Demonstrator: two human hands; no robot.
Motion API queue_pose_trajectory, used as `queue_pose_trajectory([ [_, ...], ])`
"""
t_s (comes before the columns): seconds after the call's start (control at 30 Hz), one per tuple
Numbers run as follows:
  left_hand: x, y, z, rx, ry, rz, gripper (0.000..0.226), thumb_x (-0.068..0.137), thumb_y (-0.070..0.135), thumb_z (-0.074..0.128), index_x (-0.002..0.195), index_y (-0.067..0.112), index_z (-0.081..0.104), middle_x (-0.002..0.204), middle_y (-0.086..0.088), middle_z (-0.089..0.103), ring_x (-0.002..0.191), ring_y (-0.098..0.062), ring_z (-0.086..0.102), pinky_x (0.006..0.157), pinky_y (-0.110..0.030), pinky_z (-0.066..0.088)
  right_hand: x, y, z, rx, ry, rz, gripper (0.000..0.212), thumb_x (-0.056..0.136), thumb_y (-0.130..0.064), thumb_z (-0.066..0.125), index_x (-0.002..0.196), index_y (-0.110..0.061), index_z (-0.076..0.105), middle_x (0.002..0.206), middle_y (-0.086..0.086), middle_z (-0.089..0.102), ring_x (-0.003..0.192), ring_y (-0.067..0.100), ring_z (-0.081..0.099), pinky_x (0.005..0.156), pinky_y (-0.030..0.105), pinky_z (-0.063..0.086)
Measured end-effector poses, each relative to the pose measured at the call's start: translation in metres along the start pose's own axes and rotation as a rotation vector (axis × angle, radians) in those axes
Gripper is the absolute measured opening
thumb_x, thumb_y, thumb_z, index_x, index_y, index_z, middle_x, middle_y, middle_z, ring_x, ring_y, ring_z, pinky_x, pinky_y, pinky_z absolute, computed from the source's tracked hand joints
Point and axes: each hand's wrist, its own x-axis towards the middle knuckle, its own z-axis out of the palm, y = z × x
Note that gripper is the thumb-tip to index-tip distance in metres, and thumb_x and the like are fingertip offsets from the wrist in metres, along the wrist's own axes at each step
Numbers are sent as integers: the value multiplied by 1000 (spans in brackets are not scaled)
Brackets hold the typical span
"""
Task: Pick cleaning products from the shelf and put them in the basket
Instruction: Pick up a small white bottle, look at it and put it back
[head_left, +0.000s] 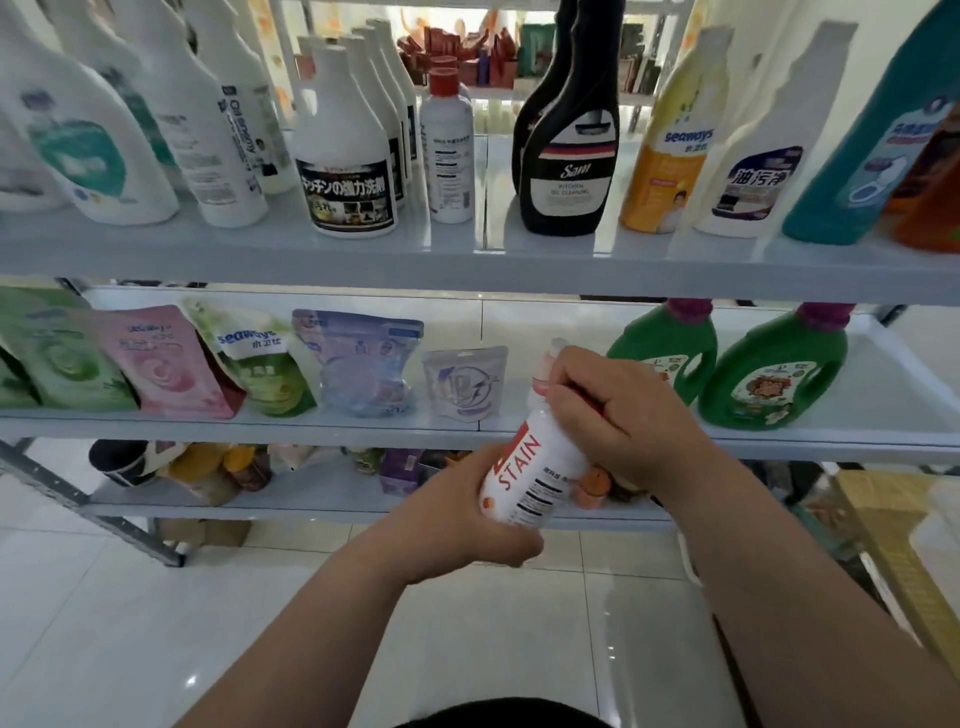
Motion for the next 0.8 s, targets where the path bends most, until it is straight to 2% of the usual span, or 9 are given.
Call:
queue_pose_trajectory([
  [0.13,6,5,-22,39,220,39,66,64,47,89,103,70,41,103,23,62,85,0,69,63,-20,61,35,-13,14,36,50,246,39,96,-54,34,76,-23,45,69,0,54,63,16,49,60,40,44],
  [0.2,7,9,-33,-69,247,66,71,73,45,88,101,82,34,109,27,55,91,-7,67,60,-19,59,46,-22,26,227,154,321,42,93,-62,39,79,-24,51,76,-3,60,66,9,54,60,29,47],
  [0.27,7,13,-42,-257,244,66,57,74,62,76,97,91,33,111,29,58,97,-11,68,63,-23,60,51,-28,38,452,235,337,35,90,-64,47,90,-31,58,82,-12,63,70,1,59,61,17,49],
  [0.33,9,14,-53,-430,256,60,39,74,74,67,96,92,39,104,34,67,95,-4,72,65,-24,60,53,-29,51,531,206,339,35,84,-69,52,106,-42,57,88,-9,64,76,5,63,67,22,54],
  [0.5,28,16,-84,-731,257,139,50,83,35,55,124,64,58,128,6,70,117,-28,68,93,-53,58,66,-36,80,620,112,364,60,85,-57,75,134,-62,41,118,-19,68,110,2,68,89,26,60],
  [0.57,35,26,-94,-745,218,174,49,81,30,53,115,64,63,124,8,73,117,-23,69,92,-48,59,77,-40,84,621,148,363,67,89,-45,76,139,-64,36,122,-23,66,113,-1,66,90,26,59],
  [0.7,44,36,-128,-260,375,261,31,95,45,50,121,61,58,133,19,60,117,0,60,99,-24,54,107,-42,80,607,321,305,78,85,-44,79,149,-52,35,128,-11,67,117,8,66,91,32,61],
  [0.77,44,30,-153,178,568,409,46,92,52,45,138,49,49,138,15,40,123,-2,47,99,-10,39,126,-39,71,613,401,274,79,82,-46,79,149,-51,36,128,-12,66,117,9,66,88,29,60],
  [0.8,46,27,-166,396,648,463,54,89,51,45,141,39,50,140,7,38,127,-10,43,104,-15,36,137,-37,66,599,434,267,76,83,-44,79,147,-52,37,127,-17,66,117,5,65,86,23,59],
])
